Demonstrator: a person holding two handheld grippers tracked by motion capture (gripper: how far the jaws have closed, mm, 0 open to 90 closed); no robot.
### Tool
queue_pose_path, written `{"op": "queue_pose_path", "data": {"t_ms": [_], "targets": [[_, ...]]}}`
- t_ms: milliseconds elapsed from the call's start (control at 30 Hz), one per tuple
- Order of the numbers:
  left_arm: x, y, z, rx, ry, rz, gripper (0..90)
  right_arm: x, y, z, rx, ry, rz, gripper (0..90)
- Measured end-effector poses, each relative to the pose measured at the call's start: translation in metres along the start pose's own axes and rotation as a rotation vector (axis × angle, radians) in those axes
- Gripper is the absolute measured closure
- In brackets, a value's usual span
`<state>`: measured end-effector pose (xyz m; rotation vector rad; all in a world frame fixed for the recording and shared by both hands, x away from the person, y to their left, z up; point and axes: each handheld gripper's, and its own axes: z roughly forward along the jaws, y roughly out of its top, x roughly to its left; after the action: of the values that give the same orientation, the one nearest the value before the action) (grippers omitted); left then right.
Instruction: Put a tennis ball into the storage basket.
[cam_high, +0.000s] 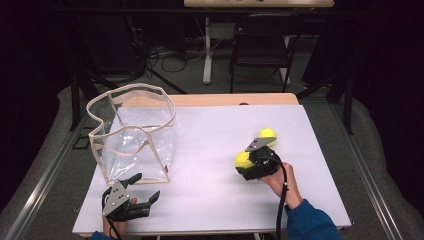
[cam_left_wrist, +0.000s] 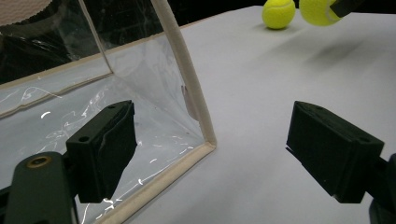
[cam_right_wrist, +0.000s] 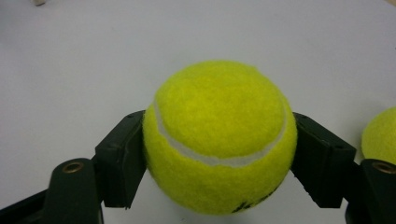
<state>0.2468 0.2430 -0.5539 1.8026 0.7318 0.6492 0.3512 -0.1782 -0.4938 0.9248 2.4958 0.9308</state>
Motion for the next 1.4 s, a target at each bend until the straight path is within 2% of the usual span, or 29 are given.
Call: {"op": "queue_pose_path", "data": {"t_ms": [467,800,1400], "targets": [[0.000,0.000,0.000,0.000,0.002,-0.001,15.8,0.005,0.007,0.006,0.003,0.019,-0.016,26.0],[0.000,0.000,0.001,0.002,0.005,-0.003,15.8,0.013,0.022,0.009,-0.004,0.032,-0.051,26.0],[0.000,-0.001,0.002,0.003,0.003,-0.005,15.8,0.022,0.038,0.017,0.000,0.058,-0.086,26.0]]}}
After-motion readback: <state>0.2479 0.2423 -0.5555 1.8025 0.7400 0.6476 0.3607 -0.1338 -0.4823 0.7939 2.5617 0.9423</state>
